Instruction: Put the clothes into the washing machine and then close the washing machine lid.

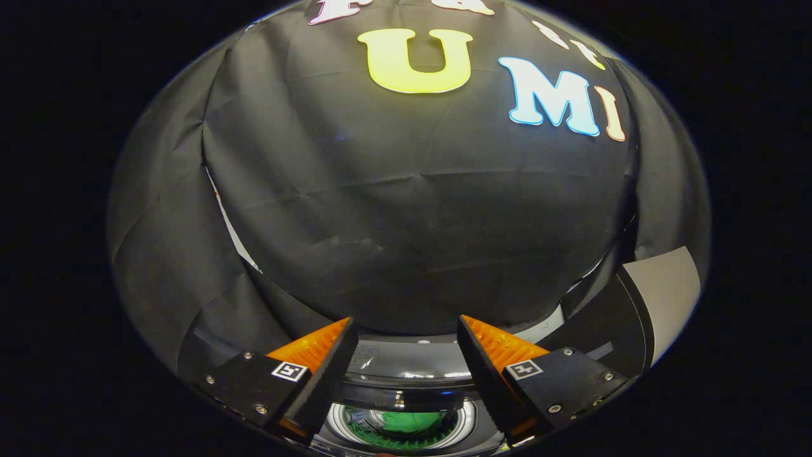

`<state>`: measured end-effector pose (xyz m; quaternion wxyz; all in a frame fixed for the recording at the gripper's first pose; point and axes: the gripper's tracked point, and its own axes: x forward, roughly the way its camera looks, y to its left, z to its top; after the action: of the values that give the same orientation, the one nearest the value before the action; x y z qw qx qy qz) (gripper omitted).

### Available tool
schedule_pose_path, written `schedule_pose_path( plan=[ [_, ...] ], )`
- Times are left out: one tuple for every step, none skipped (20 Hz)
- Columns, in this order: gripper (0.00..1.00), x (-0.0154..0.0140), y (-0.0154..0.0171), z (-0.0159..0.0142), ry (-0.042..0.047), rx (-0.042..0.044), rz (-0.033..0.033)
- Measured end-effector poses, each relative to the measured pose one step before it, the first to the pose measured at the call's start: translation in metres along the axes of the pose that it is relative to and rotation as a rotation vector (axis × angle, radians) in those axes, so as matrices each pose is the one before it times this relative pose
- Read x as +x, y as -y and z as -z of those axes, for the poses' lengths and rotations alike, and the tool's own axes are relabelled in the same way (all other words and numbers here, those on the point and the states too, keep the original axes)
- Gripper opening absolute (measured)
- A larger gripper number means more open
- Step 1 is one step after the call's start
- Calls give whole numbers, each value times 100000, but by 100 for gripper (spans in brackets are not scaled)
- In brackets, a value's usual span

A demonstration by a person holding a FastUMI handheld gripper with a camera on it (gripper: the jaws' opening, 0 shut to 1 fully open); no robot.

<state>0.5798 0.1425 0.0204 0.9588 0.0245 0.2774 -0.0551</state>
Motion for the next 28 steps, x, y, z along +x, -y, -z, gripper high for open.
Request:
schedule_pose_path(
  plan=[
    [98,-121,-42,89,160,-9,2],
    [98,-284,-15,112,373,-17,30],
    [98,-178,-20,173,297,-37,-32],
    [98,-211,20,219,253,-83,-21],
    [98,-287,22,213,132,188,196],
    [98,-178,93,266,71,-27,49],
    [98,-452,-92,341,220,12,169],
    [97,-365,-35,352,165,-193,81],
    [97,-278,-31,486,201,48,26],
    [97,-477,-44,589,17,-243,-275],
    [97,-705,-59,818,-202,-156,-425],
    [98,-669,-75,962,-444,177,-215],
    [97,-609,-53,1153,-235,-60,-150],
    [97,-617,-60,1151,-243,388,-42],
    [97,-512,-20,1512,-1314,319,-225],
    [97,-577,-177,1825,-2131,424,-696],
    [97,-637,-206,1859,-1316,406,-697],
    [96,-559,71,1506,298,-11,136],
    [96,-534,2,1123,347,-35,7],
    [96,-359,188,1134,-359,-474,454],
    [96,-397,314,1352,-912,-530,1127],
    [96,-278,116,946,-469,-638,497],
    [96,-246,157,516,268,-962,526],
    [96,-235,215,307,223,-1616,959],
    [96,-80,388,379,-28,-2105,1245],
    [96,-218,358,182,633,-1758,870],
    [96,-386,180,29,1331,-820,364],
    [96,-412,78,-171,2064,-437,28]
  ],
)
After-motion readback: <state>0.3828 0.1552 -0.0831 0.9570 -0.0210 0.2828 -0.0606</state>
